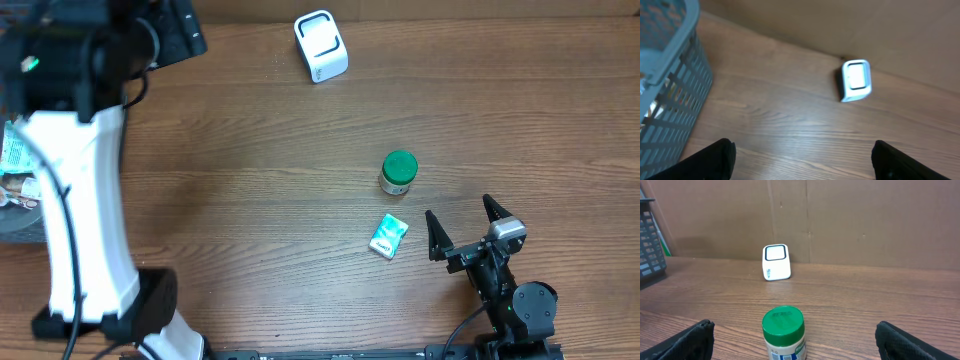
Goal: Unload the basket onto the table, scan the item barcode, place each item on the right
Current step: 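Move the empty left gripper back over the grey basket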
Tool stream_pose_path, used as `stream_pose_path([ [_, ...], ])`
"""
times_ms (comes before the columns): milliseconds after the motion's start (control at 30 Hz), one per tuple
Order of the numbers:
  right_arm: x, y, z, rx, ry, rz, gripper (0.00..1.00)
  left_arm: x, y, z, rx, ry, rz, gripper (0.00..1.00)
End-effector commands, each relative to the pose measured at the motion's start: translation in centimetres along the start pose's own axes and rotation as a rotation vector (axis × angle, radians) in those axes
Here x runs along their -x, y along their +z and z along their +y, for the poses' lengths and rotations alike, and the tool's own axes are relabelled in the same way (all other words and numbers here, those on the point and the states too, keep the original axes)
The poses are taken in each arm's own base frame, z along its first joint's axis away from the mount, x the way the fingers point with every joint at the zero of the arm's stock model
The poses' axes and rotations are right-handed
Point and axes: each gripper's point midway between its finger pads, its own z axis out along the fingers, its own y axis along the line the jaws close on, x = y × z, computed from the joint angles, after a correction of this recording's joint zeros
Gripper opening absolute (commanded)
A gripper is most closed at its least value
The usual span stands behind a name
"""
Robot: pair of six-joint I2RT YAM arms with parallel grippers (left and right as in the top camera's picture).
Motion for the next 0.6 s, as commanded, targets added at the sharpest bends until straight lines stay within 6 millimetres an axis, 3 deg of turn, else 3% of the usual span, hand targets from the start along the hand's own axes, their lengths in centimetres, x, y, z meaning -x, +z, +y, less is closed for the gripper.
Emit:
stream_pose_path([
  [0, -0.3, 0.1, 0.1, 0.007, 0.003, 0.003, 1.00, 0.3, -5.1, -1.9, -0.132, 0.049, -0.078, 0.87],
  [100, -0.3, 0.1, 0.1, 0.008, 0.003, 0.003, 1.00, 1.2, -7.9, -1.3, -0.113, 0.081, -0.169, 0.86],
  [233, -0.3, 0.1, 0.1, 0.008, 0.003, 0.003, 1.00, 2.7, -8.4, 2.3, 0.095, 0.055, -0.250, 0.88],
  [500, -0.3, 0.0, 0.1, 0.008, 0.003, 0.003, 1.00, 2.6, -5.2, 8.5, 0.388, 0.003, -0.191, 0.88],
  [533, -0.3, 0.1, 0.1, 0.008, 0.003, 0.003, 1.00, 2.4, -4.1, 9.9, 0.421, -0.025, -0.161, 0.88],
  [567, -0.3, 0.1, 0.1, 0.007, 0.003, 0.003, 1.00, 2.0, -3.3, 10.1, 0.403, -0.033, -0.125, 0.91],
])
